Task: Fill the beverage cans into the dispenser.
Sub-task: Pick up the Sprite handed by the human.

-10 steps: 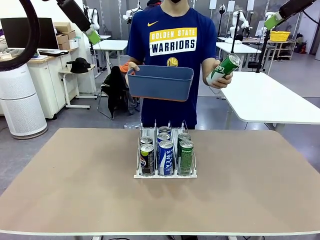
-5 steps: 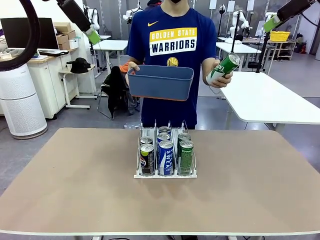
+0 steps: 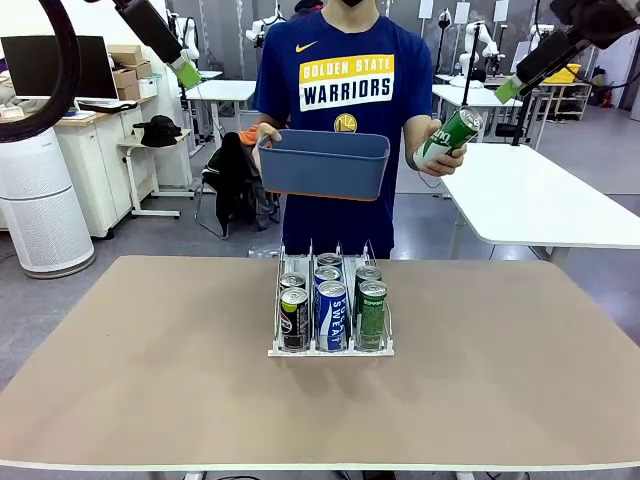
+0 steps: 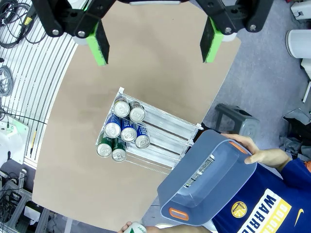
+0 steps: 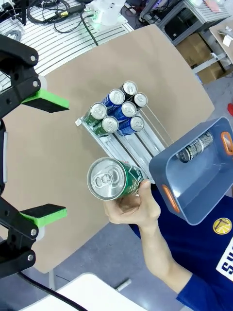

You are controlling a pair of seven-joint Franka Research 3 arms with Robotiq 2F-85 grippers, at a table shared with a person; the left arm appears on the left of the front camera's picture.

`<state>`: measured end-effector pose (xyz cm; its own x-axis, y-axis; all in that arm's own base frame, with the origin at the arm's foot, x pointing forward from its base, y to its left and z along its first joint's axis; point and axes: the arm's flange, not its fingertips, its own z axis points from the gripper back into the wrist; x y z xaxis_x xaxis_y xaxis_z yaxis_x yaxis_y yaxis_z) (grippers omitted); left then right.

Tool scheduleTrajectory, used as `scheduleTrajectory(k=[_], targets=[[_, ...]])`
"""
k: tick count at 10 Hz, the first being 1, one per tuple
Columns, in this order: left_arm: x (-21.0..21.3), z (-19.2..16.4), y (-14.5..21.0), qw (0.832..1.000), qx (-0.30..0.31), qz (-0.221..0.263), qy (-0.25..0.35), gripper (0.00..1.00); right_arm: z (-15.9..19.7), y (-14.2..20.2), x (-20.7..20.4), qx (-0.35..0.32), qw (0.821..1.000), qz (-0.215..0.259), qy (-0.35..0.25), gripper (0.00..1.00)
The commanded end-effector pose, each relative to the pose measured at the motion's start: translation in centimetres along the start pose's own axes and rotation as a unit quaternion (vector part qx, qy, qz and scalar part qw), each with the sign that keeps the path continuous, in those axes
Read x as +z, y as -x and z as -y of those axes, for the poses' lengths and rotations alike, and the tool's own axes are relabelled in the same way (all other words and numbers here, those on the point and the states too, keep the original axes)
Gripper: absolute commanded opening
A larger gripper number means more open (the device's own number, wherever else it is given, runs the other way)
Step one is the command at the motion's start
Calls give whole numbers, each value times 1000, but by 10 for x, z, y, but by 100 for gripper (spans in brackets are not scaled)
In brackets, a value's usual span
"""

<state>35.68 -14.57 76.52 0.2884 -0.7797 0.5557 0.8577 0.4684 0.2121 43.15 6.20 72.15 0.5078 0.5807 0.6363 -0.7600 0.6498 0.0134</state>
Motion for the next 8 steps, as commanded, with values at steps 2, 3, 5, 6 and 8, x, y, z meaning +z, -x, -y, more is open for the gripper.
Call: scheduleTrajectory(k=[2, 3, 5, 6, 8], targets=[[1, 0, 2, 1000, -1, -3, 3, 100, 18, -3, -21, 2, 1000, 2, -6, 100], [1, 0, 2, 1000, -1, -3, 3, 100, 22, -3, -31, 3, 1000, -2, -10, 100], [1, 0, 2, 1000, -1, -3, 3, 100, 25, -3, -42, 7, 1000, -8, -7, 100], [1, 0, 2, 1000, -1, -3, 3, 100, 25, -4, -49, 3, 1000, -7, 1, 100], [1, 0, 2, 1000, -1, -3, 3, 100, 28, -5, -58, 5, 1000, 3, -9, 100]])
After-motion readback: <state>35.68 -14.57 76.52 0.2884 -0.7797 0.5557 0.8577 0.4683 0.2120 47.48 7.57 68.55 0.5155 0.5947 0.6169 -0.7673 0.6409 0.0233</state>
